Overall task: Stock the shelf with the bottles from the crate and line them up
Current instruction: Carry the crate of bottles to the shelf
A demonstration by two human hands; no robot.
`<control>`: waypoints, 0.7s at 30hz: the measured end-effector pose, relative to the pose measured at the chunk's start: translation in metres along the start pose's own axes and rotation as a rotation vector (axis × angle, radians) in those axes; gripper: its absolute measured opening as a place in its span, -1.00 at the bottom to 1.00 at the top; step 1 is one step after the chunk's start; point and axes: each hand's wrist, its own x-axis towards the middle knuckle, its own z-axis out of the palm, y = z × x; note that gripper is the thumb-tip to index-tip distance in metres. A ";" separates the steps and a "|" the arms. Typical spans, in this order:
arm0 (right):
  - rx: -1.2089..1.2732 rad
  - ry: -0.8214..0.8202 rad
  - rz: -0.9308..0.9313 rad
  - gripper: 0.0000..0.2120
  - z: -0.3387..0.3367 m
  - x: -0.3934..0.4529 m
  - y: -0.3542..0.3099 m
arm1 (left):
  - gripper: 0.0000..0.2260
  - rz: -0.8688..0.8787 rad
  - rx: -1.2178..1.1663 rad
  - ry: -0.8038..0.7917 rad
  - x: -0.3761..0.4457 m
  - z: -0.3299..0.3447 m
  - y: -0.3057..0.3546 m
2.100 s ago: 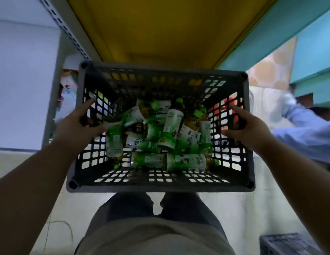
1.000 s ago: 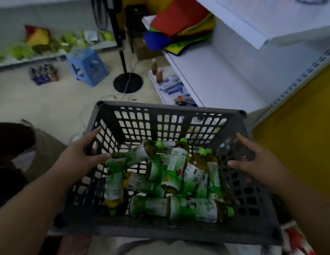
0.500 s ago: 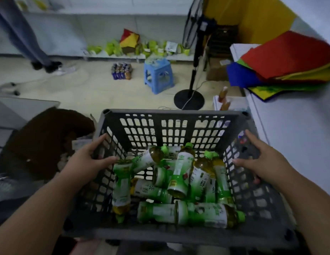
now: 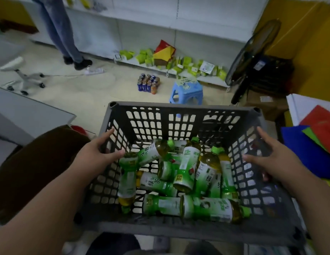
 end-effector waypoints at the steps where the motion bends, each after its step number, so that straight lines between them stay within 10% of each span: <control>1: 0.000 -0.003 -0.017 -0.02 0.000 0.022 -0.012 | -0.29 -0.004 0.002 0.016 0.018 -0.002 0.009; 21: -0.083 -0.365 -0.367 0.01 0.092 0.511 -0.355 | -0.30 -0.219 -0.182 0.484 0.367 -0.075 0.115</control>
